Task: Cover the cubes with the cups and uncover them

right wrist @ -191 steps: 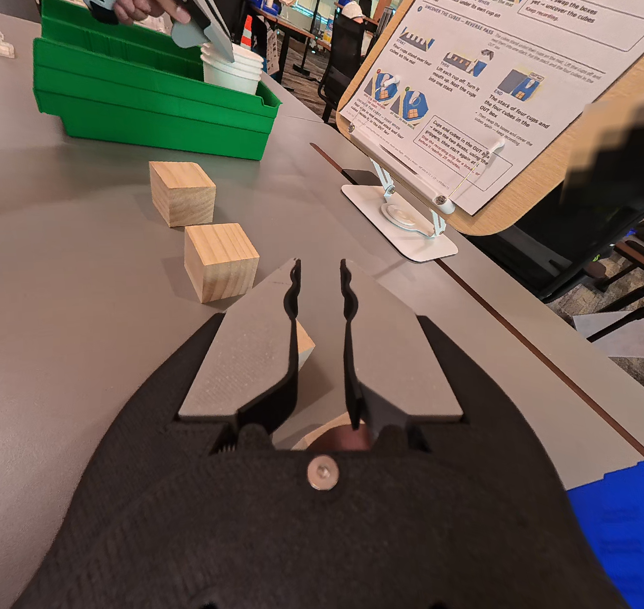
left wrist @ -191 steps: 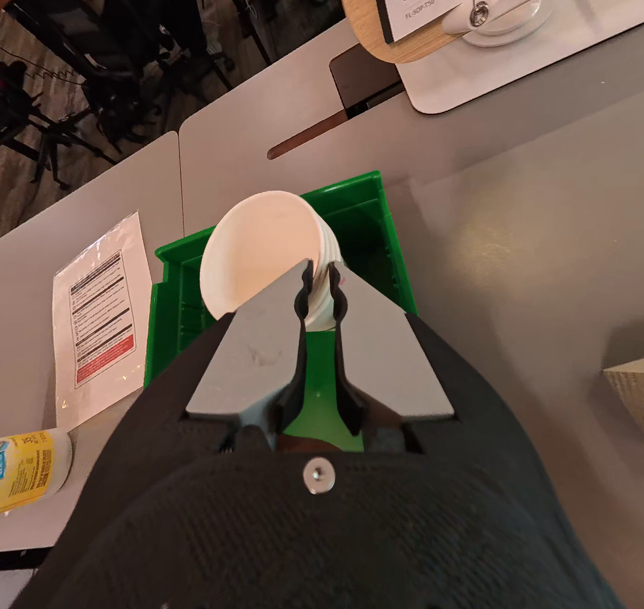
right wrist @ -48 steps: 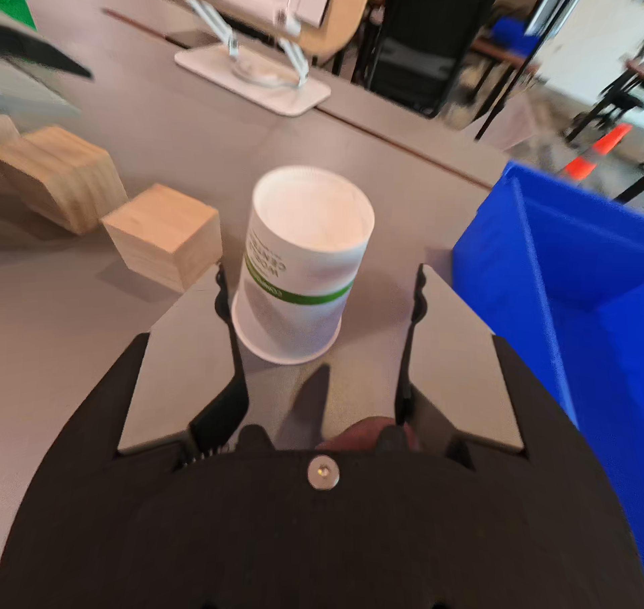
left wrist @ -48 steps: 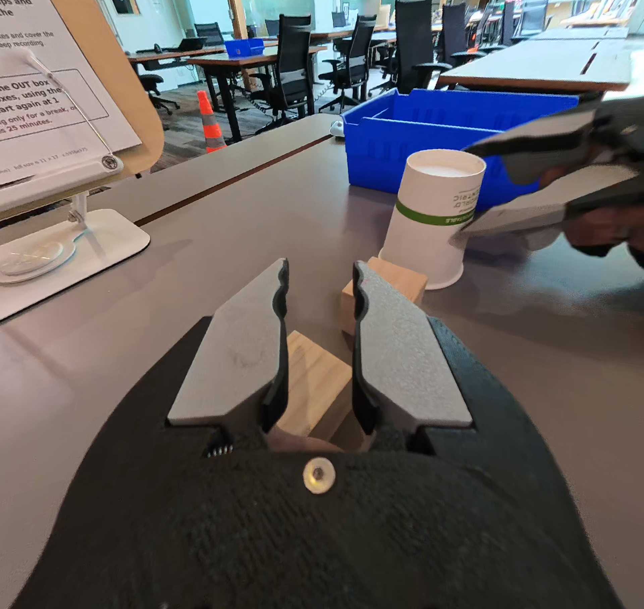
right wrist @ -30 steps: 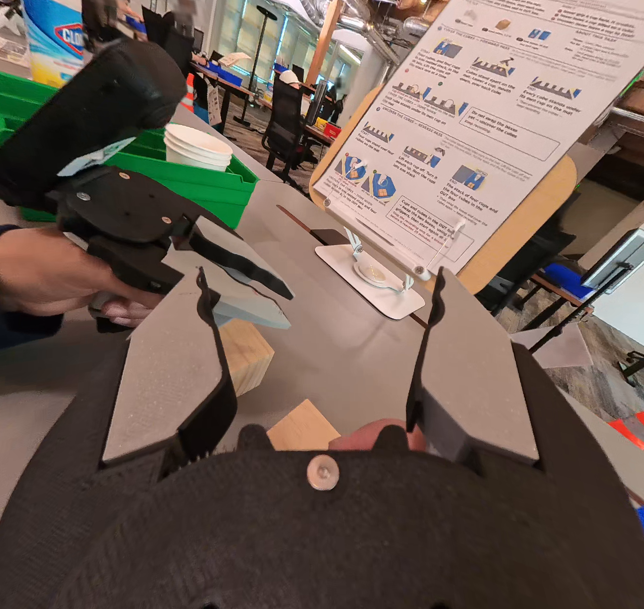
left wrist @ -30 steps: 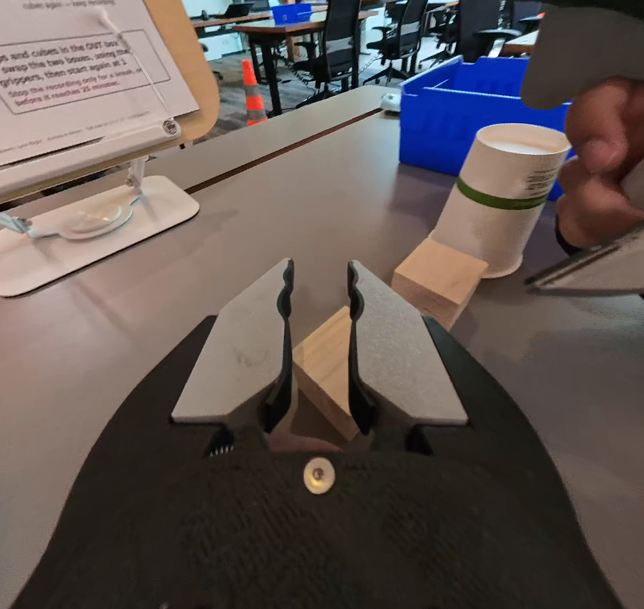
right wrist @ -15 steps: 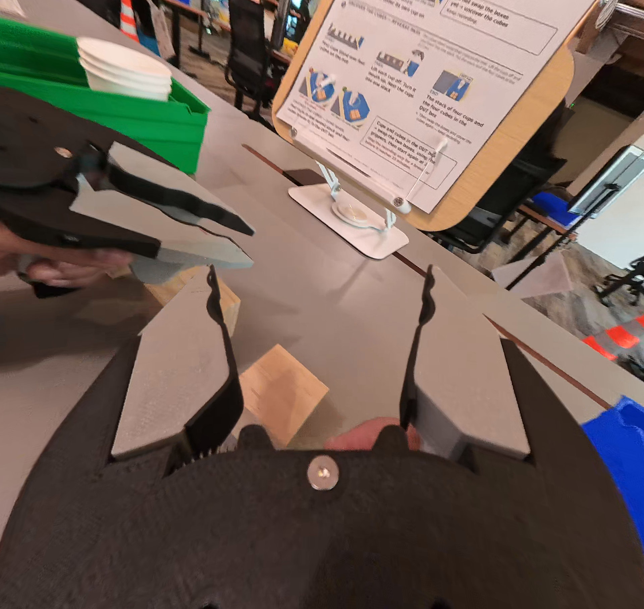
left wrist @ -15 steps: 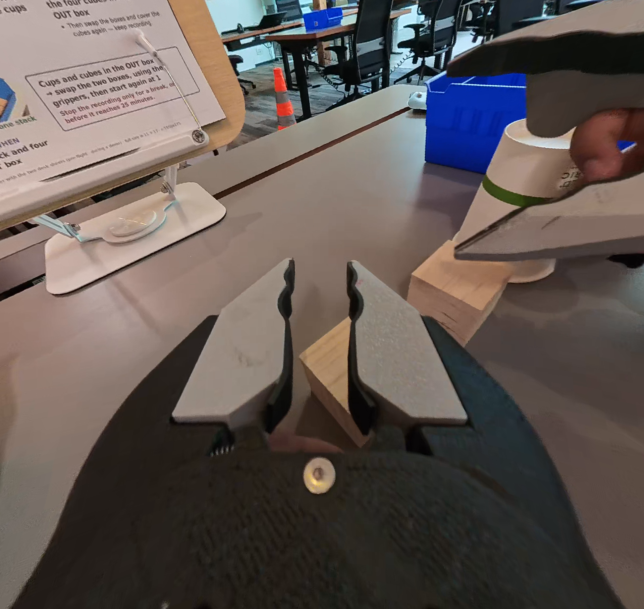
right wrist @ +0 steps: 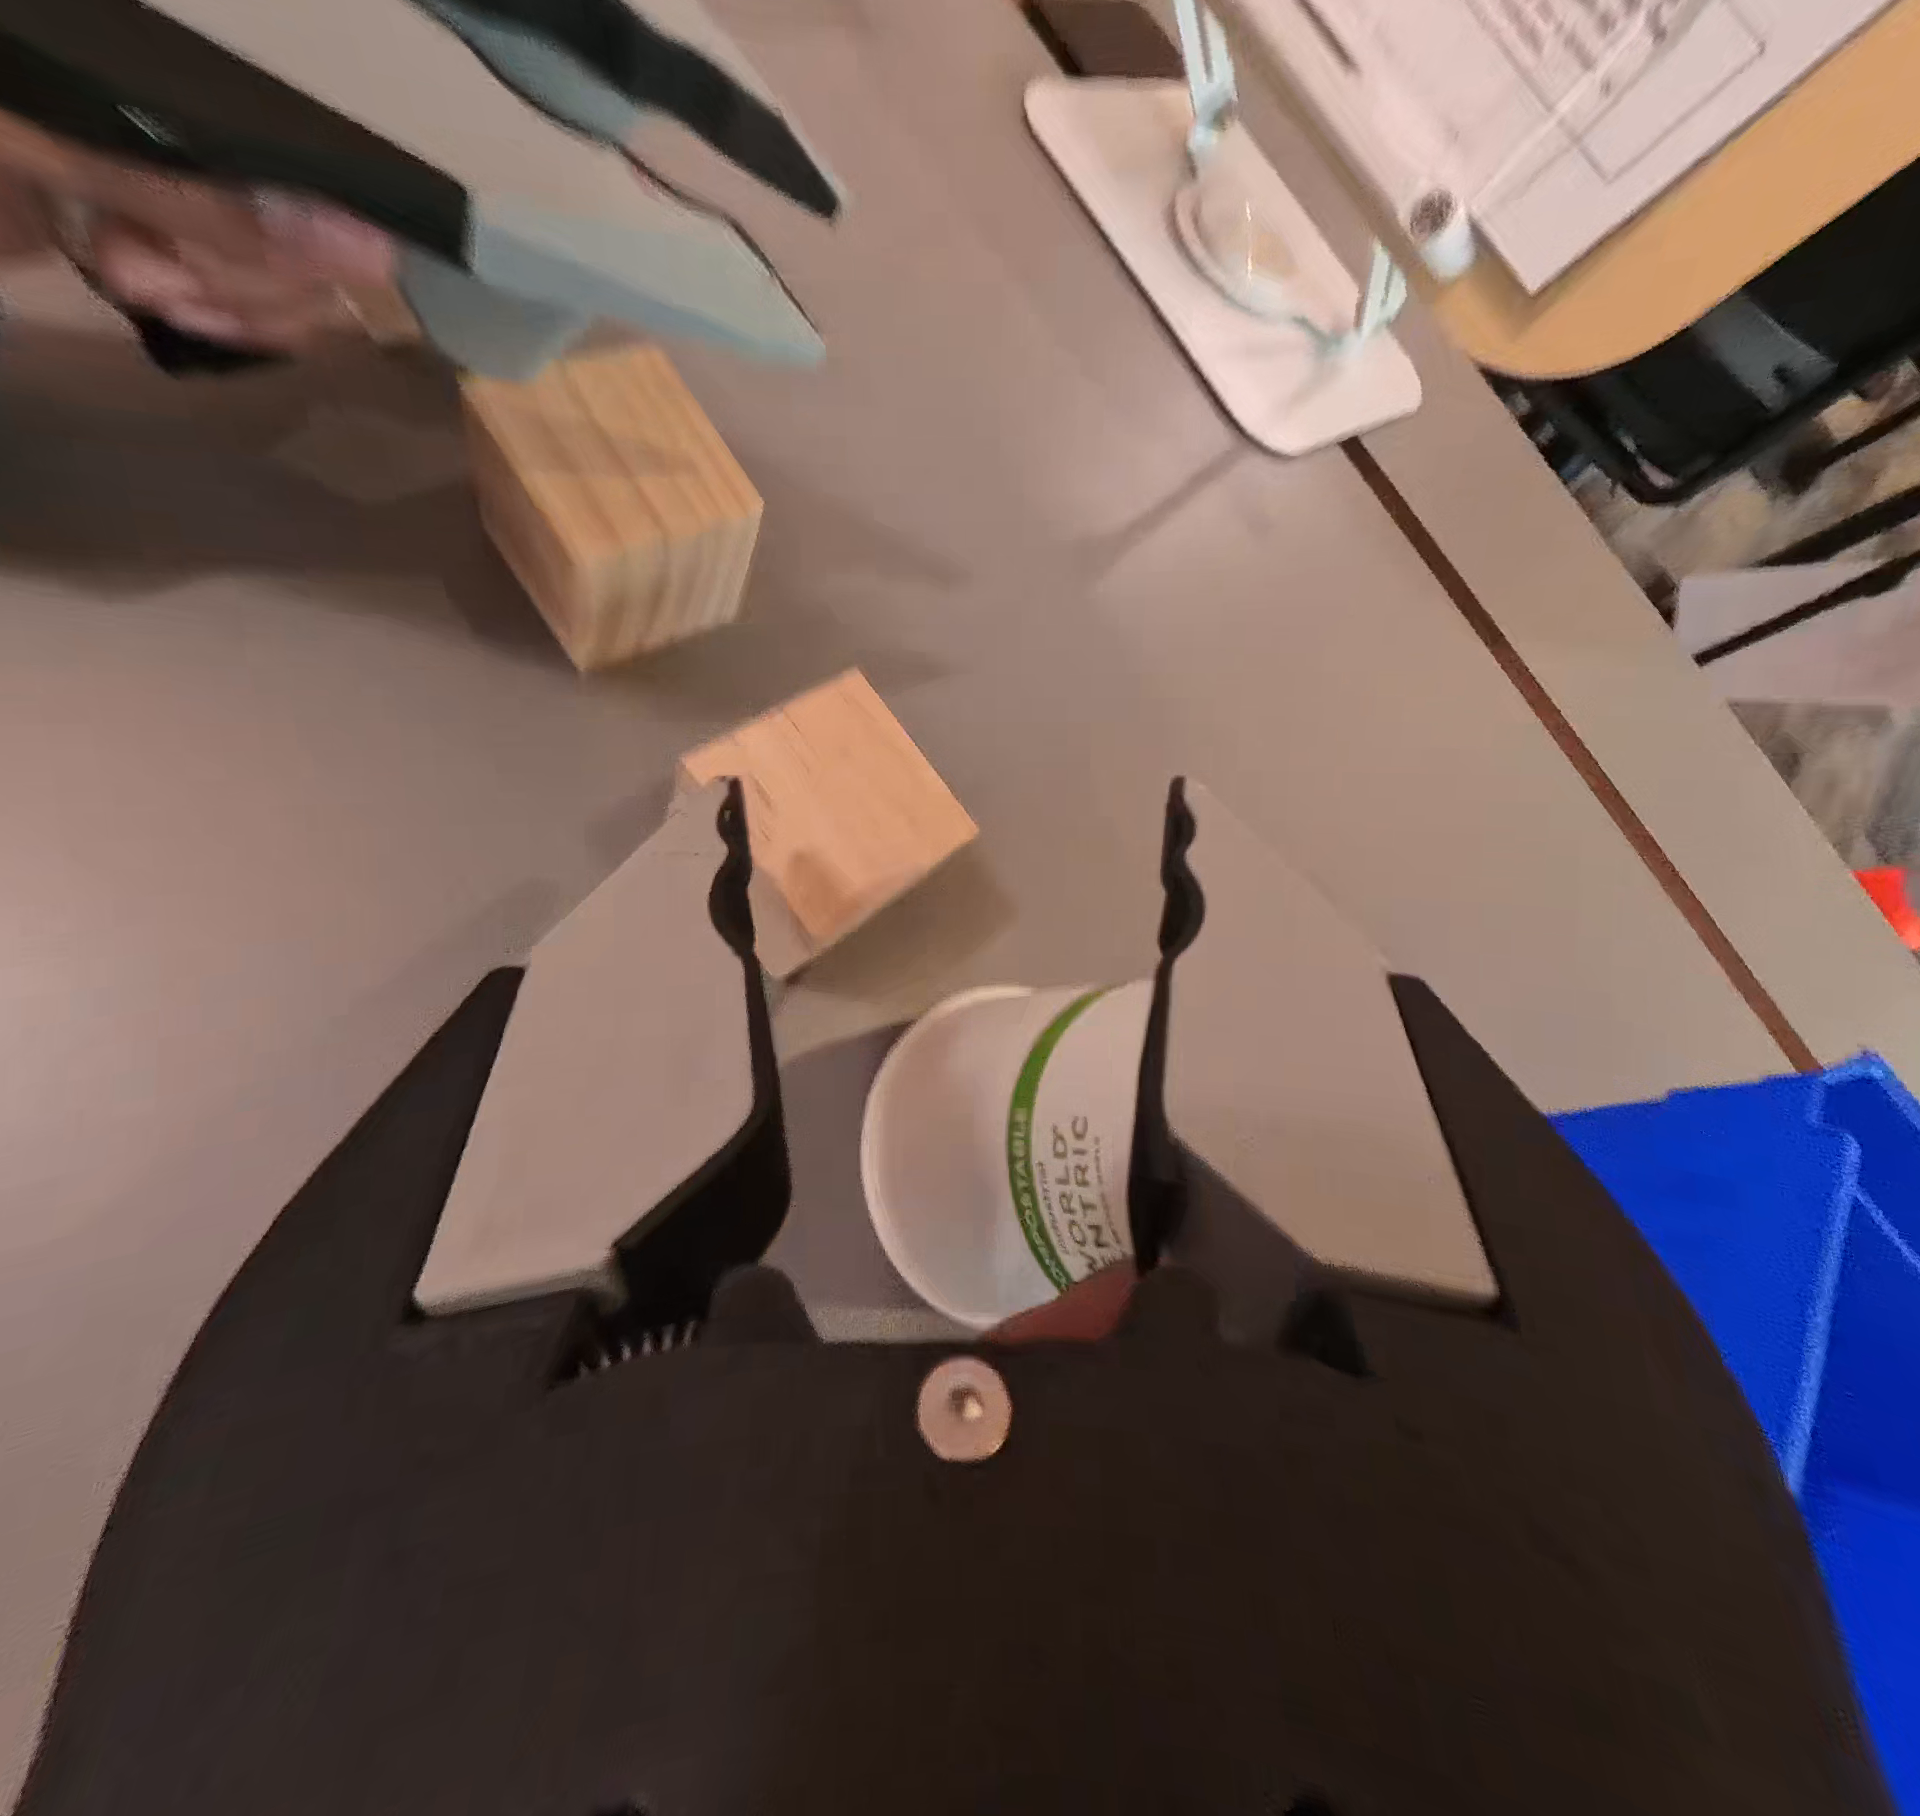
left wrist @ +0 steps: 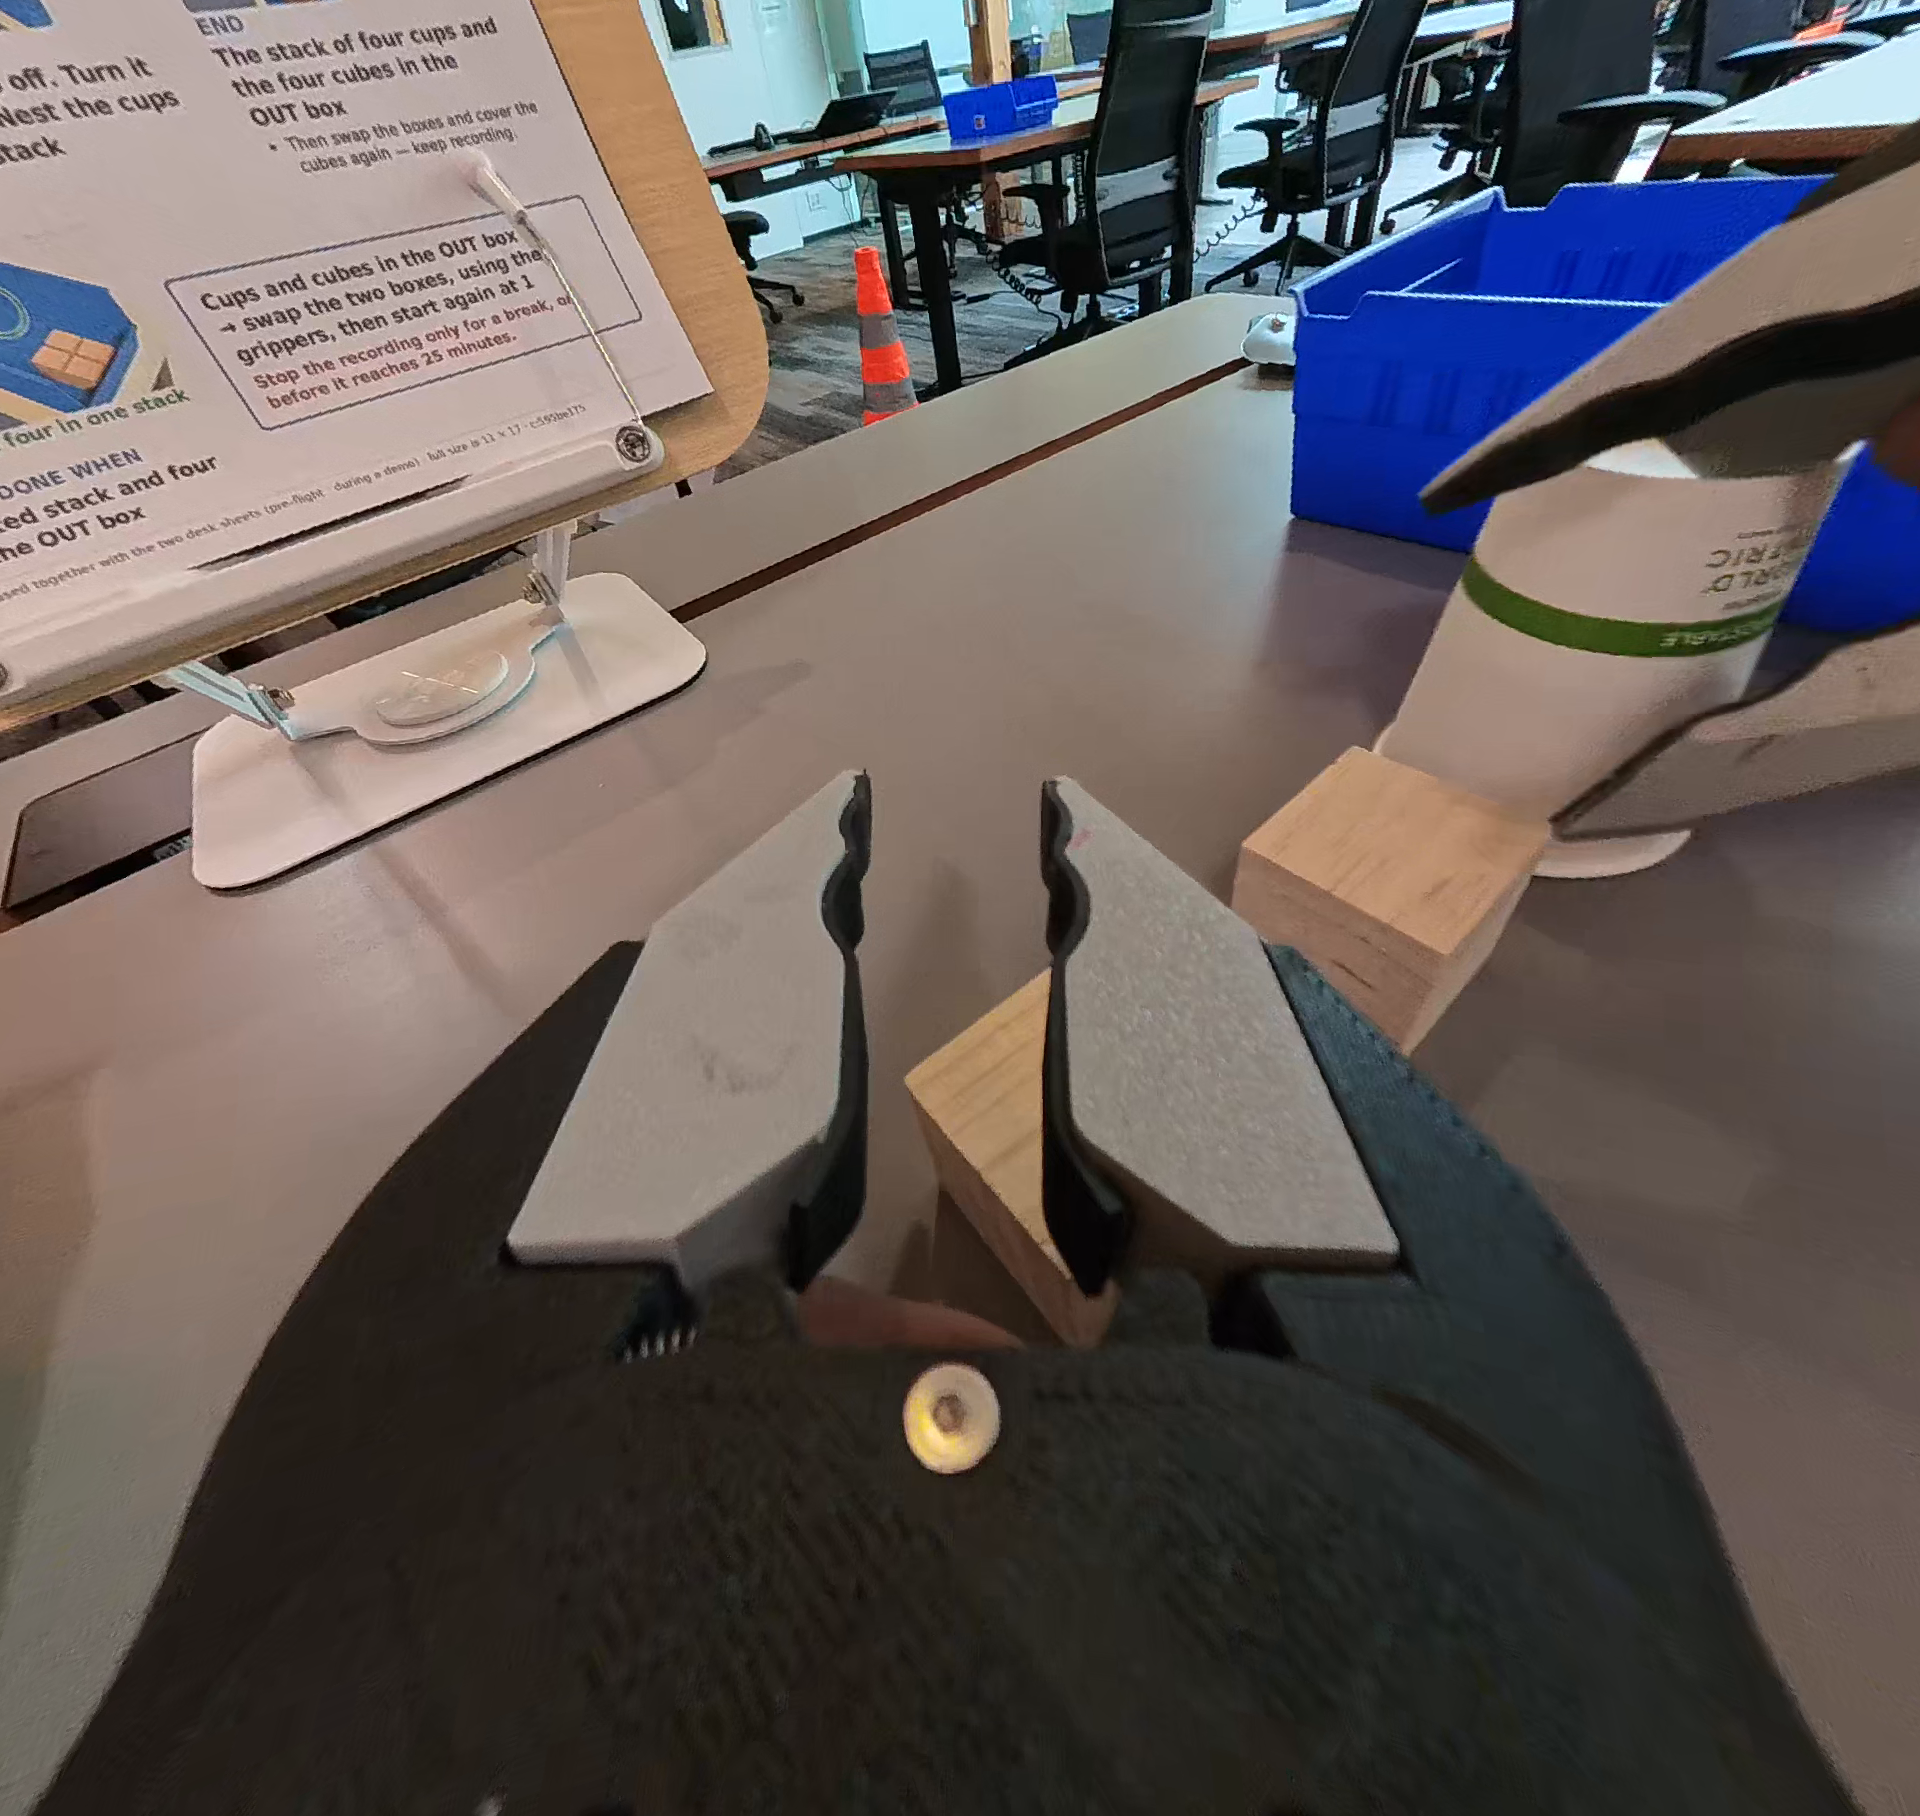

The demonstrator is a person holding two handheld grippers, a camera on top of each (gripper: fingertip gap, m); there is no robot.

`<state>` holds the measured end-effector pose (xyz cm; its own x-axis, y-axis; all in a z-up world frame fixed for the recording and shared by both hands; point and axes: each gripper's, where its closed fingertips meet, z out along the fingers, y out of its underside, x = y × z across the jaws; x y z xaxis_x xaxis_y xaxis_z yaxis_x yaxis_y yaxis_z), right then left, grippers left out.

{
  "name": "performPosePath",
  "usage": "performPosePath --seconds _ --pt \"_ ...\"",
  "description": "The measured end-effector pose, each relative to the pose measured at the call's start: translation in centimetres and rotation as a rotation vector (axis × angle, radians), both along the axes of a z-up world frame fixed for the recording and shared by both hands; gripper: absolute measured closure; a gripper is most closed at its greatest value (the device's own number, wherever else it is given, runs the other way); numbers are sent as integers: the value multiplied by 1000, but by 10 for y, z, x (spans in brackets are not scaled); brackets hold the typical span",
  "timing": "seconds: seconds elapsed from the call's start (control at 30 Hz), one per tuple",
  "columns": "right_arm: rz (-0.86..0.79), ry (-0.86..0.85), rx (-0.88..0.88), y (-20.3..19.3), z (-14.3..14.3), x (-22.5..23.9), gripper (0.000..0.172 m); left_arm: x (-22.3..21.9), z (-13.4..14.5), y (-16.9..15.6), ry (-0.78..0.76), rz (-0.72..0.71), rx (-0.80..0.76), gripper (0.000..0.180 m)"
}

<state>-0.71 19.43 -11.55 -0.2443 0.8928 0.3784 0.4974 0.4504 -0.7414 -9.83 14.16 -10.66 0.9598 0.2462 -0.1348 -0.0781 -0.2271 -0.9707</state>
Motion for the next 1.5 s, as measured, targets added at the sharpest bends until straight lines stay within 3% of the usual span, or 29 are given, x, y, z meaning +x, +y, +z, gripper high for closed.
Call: performPosePath --seconds 0.1,0.2,0.43,0.6,0.77,1.0,1.1,1.13,1.37,1.5 --pt "-71 -1 60 22 -2 -1 101 2 2 1 12 -5 6 150" --pt "-74 33 12 25 5 -2 104 3 0 1 23 -2 -2 150" --pt "21 444 -215 -3 75 -11 118 0 1 0 8 3 8 150" --pt "93 562 -255 -23 84 -13 119 0 9 -1 46 11 41 150" --pt "-3 685 -291 -5 95 -11 130 -2 10 -2 48 17 47 150" --pt "12 658 -279 -8 85 -14 135 -4 10 -3 50 24 44 151" --pt "96 698 -249 -24 88 -6 169 -2 12 -4 96 13 38 152" --pt "116 707 -237 -27 88 -5 172 -4 14 -5 111 19 40 153" --pt "163 605 -204 -44 64 -14 172 -12 16 -9 47 39 73 152" --pt "173 558 -222 -49 56 -17 161 -11 19 -10 36 36 95 149"
